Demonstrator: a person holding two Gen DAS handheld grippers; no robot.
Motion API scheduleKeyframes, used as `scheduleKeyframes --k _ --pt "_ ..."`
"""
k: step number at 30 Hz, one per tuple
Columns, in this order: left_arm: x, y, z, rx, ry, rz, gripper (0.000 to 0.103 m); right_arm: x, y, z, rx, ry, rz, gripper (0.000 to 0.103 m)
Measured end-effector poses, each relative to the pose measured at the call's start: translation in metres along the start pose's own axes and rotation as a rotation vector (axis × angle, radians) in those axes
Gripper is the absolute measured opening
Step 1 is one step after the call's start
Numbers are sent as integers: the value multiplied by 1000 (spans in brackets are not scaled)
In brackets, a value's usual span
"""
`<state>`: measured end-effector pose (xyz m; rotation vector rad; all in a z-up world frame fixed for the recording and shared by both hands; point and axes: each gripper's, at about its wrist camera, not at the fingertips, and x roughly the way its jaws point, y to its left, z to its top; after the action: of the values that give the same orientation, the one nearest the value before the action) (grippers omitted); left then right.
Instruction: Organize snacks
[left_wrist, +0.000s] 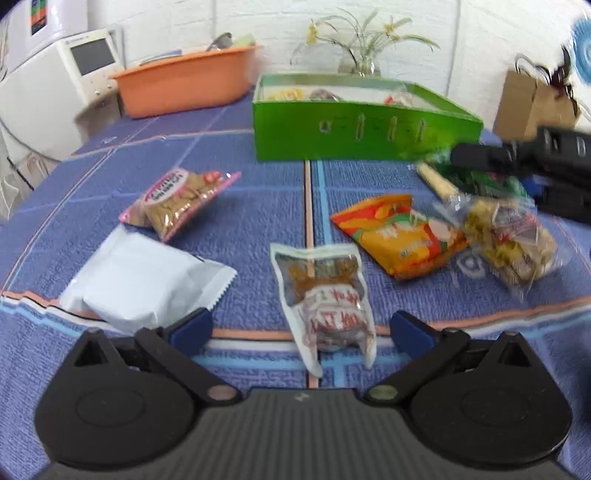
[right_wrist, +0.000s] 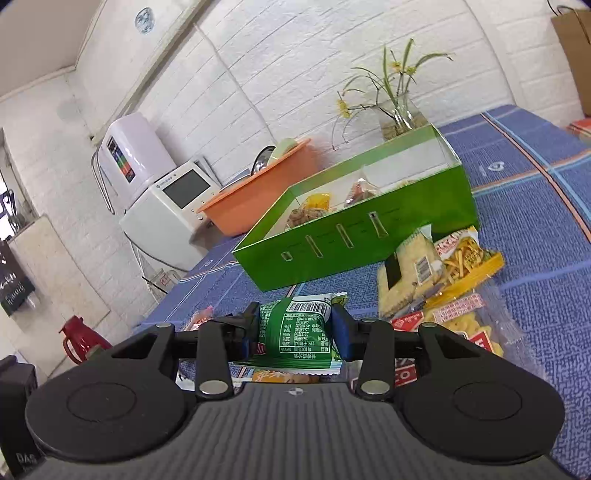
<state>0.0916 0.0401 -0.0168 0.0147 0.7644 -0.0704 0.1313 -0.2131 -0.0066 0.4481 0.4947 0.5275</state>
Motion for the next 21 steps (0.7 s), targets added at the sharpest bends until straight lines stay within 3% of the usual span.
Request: scheduleKeyframes --k 7,8,9,10,11,14,21 --pt "0 -7 -1 -2 2 28 103 -2 -12 1 52 3 -6 71" --pt "-1 -8 0 2 8 26 99 -2 -14 1 62 6 -8 71" --pt "-3 -9 1 10 9 13 93 -2 -16 1 71 9 -11 71" --pt "-9 -11 2 24 0 -6 65 -2 -19 1 79 11 -11 71" --pt "-12 -15 5 50 1 -24 44 -3 -19 1 84 8 -11 71" --pt "-14 -25 9 123 16 -31 39 -8 -17 1 72 -16 1 71" --pt "-34 -5 21 60 -14 -97 39 -8 -17 2 75 -17 29 71"
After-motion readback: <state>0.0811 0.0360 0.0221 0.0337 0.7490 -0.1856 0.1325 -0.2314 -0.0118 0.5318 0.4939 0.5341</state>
